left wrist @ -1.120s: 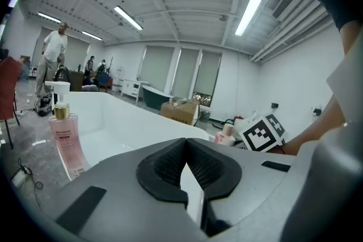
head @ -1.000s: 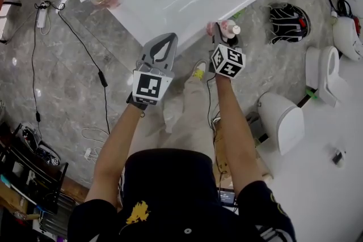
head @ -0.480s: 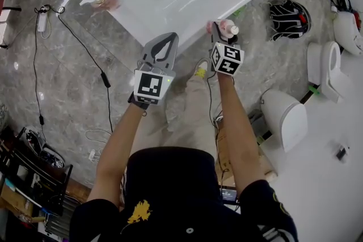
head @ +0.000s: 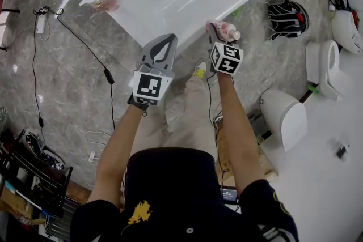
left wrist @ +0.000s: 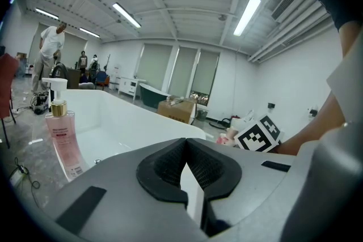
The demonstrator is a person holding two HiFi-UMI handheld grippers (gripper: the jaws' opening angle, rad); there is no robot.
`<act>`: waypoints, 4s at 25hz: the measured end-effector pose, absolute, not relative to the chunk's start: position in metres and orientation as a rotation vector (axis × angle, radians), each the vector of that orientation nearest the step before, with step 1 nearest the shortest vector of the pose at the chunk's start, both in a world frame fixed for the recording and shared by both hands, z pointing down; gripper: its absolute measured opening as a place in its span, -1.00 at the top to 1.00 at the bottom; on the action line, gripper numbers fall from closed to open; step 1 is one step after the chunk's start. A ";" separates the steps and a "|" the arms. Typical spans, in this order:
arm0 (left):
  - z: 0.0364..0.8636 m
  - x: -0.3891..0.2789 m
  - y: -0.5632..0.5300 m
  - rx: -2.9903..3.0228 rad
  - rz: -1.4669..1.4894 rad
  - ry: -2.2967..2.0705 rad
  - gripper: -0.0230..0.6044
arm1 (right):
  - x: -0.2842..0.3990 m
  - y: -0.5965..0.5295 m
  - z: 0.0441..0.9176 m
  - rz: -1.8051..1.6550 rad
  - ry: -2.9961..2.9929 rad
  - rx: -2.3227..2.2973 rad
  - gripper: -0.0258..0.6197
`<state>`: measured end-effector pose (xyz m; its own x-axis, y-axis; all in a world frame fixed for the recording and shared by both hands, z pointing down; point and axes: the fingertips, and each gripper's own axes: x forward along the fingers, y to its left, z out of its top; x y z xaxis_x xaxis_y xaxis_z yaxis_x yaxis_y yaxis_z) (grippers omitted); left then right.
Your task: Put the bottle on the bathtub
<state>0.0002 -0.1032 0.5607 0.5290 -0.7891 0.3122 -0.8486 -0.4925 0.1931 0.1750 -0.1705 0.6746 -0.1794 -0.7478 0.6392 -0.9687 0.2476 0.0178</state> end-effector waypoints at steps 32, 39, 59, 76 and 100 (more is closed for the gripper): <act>0.576 0.007 -0.090 2.437 0.308 -1.315 0.87 | 0.164 -0.182 0.666 0.462 -2.180 1.455 0.21; 0.578 0.009 -0.088 2.434 0.315 -1.302 0.87 | 0.162 -0.182 0.667 0.456 -2.200 1.402 0.19; 0.580 0.012 -0.084 2.434 0.325 -1.290 0.87 | 0.168 -0.176 0.679 0.505 -2.136 1.405 -0.17; 0.568 0.014 -0.086 2.457 0.328 -1.287 0.87 | 0.171 -0.167 0.671 0.518 -2.121 1.444 -0.25; 0.410 0.006 -0.032 2.637 0.386 -1.184 0.87 | 0.213 -0.025 0.451 0.463 -2.098 1.722 0.36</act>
<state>0.0060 -0.0322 0.4103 0.6398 -0.6954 0.3272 -0.7546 -0.6492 0.0958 0.2131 -0.0253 0.4512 -0.1724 -0.8539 0.4911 -0.9812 0.1926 -0.0096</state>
